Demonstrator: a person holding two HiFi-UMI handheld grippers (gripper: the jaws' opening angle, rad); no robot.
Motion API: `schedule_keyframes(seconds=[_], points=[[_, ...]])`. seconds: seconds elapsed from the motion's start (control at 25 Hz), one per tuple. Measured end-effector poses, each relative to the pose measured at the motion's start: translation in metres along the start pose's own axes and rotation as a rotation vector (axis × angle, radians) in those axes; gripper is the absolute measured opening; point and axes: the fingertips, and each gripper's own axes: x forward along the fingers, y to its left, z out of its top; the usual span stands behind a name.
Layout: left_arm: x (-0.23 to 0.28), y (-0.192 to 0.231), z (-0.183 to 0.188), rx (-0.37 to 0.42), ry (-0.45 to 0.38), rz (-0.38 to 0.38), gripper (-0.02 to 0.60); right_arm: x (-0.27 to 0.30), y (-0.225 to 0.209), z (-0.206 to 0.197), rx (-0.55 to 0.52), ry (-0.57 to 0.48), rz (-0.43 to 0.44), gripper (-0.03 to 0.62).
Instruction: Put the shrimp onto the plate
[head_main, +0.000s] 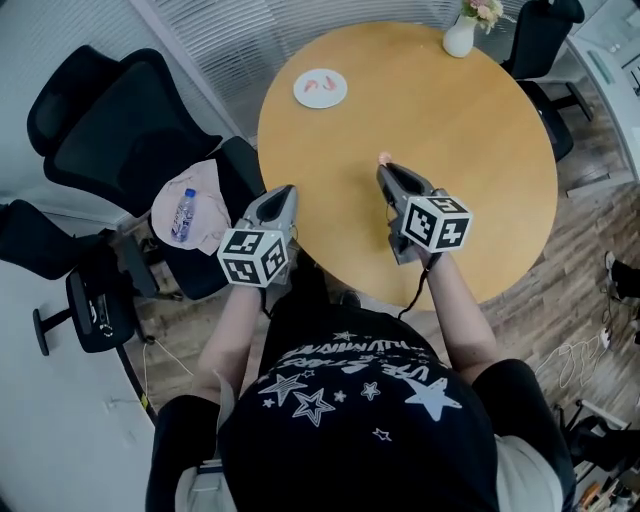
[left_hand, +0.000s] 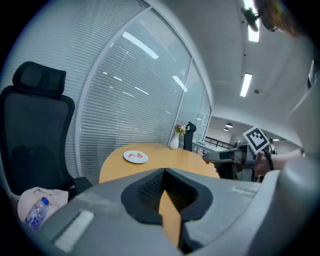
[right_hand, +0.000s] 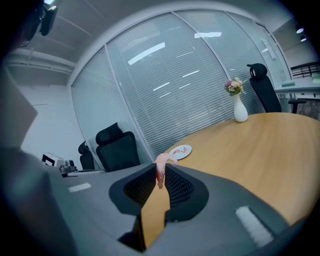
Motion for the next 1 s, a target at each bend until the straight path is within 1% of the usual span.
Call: schedule_keyframes(seconds=[0.2, 0.36, 0.52, 0.72, 0.88, 1.0], points=[[0.032, 0.036, 0.025, 0.022, 0.011, -0.048, 0.002, 0.040, -0.003, 0.019, -0.003, 0.000, -0.036, 0.057], [0.055, 0.061, 0.037, 0.036, 0.032, -0.086, 0.002, 0.075, -0.004, 0.024, -0.019, 0.024, -0.061, 0.057], [0.074, 0.083, 0.040, 0.095, 0.073, -0.141, 0.002, 0.109, -0.005, 0.025, -0.025, 0.043, -0.089, 0.057], [0.093, 0.113, 0.041, 0.163, 0.118, -0.183, 0.002, 0.145, -0.010, 0.026, -0.016, 0.062, -0.124, 0.057], [0.107, 0.130, 0.036, 0.163, 0.140, -0.200, 0.002, 0.171, -0.018, 0.023, 0.000, 0.090, -0.148, 0.057], [0.119, 0.138, 0.032, 0.135, 0.135, -0.196, 0.002, 0.191, -0.025, 0.024, -0.009, 0.113, -0.155, 0.057]])
